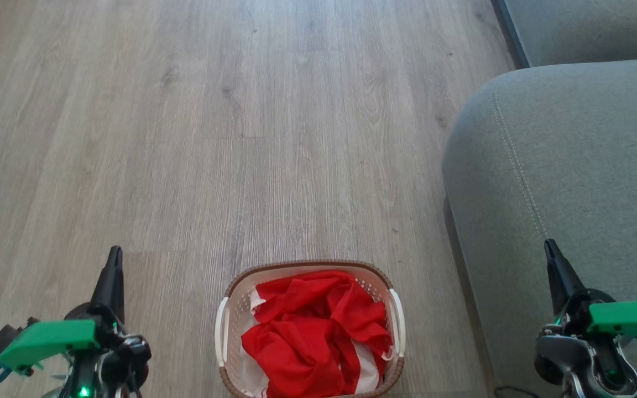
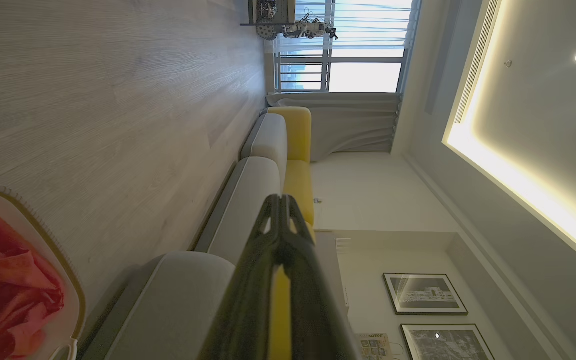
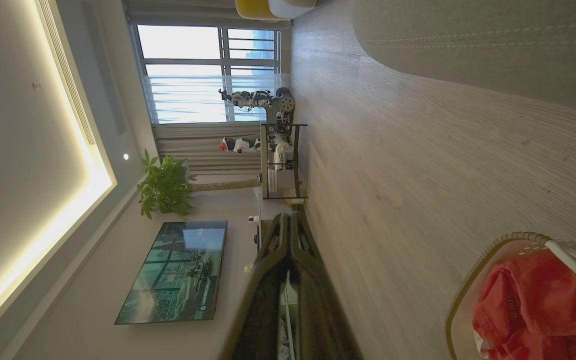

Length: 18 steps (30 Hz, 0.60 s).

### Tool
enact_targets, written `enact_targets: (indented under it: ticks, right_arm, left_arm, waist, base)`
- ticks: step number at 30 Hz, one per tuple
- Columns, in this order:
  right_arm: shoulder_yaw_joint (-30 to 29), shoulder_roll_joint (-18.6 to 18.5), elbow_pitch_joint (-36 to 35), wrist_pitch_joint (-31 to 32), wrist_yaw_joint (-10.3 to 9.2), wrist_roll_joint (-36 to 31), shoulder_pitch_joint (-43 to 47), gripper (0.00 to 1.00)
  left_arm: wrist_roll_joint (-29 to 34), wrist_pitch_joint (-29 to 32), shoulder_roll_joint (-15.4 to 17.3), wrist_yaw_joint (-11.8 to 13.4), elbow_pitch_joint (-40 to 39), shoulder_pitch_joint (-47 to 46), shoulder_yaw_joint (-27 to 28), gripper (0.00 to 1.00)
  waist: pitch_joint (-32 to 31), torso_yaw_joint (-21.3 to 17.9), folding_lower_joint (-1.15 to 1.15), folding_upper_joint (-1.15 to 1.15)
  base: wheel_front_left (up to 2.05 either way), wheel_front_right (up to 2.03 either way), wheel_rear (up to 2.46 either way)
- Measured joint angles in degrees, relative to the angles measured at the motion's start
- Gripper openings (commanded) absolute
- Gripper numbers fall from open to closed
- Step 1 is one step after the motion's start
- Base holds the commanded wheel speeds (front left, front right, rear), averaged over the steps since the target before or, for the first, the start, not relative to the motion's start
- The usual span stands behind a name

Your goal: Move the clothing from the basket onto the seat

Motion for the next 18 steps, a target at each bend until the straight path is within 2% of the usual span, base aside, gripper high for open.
enact_targets:
  ticks: [18]
  right_arm:
    - [0.0,0.0,0.0,0.0,0.00,0.0,0.0,0.00]
  left_arm:
    - [0.0,0.0,0.0,0.0,0.0,0.0,0.0,0.00]
  waist:
    - [0.0,0.0,0.00,0.00]
  base:
    - [0.00,0.00,0.00]
